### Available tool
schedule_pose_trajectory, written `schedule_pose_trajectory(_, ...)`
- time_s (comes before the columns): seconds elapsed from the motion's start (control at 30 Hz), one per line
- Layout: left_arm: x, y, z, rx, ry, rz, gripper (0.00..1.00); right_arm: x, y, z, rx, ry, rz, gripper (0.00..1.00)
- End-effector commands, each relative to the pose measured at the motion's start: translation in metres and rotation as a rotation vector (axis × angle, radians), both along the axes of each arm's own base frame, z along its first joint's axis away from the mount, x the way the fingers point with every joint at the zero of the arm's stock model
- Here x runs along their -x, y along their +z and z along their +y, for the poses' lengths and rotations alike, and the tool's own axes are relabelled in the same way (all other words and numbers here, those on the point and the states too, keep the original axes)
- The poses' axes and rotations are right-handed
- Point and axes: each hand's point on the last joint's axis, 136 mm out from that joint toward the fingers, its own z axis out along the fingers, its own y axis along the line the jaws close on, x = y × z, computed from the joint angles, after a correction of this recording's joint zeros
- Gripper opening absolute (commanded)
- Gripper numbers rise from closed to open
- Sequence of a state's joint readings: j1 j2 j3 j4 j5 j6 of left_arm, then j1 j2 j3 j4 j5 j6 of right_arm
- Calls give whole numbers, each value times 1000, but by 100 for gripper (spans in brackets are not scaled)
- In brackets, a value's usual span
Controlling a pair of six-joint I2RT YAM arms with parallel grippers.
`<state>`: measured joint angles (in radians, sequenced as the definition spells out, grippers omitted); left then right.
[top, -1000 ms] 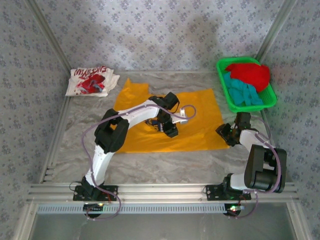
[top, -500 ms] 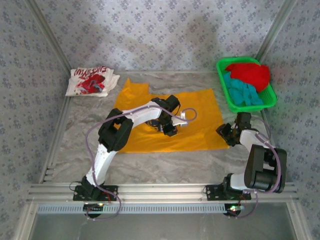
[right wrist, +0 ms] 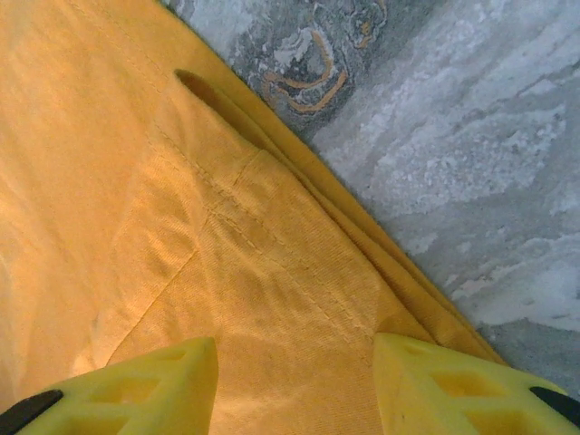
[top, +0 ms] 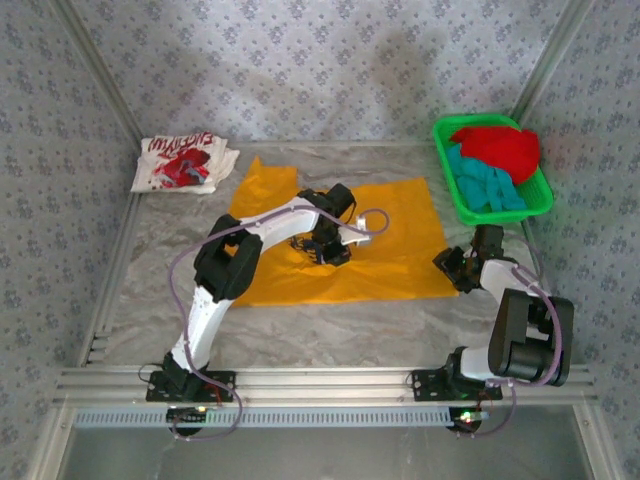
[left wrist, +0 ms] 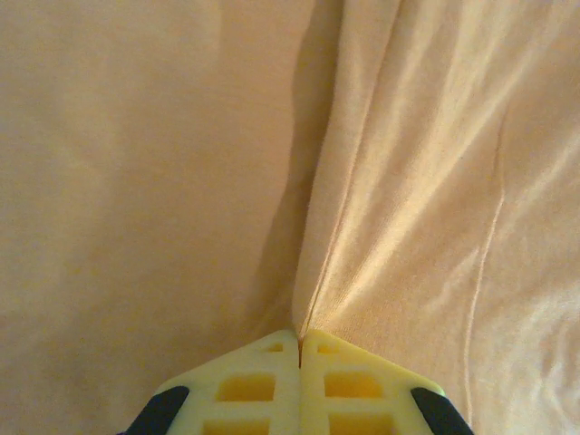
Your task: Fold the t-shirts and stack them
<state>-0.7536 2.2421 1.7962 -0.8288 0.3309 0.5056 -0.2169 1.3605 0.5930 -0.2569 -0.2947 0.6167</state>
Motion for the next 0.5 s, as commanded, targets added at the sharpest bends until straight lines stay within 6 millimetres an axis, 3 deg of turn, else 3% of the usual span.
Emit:
schedule_pose_trajectory(0.0,-13,20,1,11,2,-37,0,9,-10,-5,8,-14,45,51)
schedule_pose_trajectory(0.13,-19,21,1,13,8,-40,4,13,-14,-8,5,-37,62,51)
schedule_pose_trajectory(0.17,-18,21,1,12,5,-32,22,14,-15,-9,5,-40,67,51)
schedule_pose_trajectory(0.27,-15,21,2,1,2,-17,56,15,-16,-11,1,-49,74,51)
schedule_pose_trajectory(0.4,-12,31,15,11,62,-35,60,16,-15,-13,-4,-59,77,51)
schedule_pose_trajectory(0.47,-21,41,27,49,157,-95,60,13,-10,-14,6,-59,59,51)
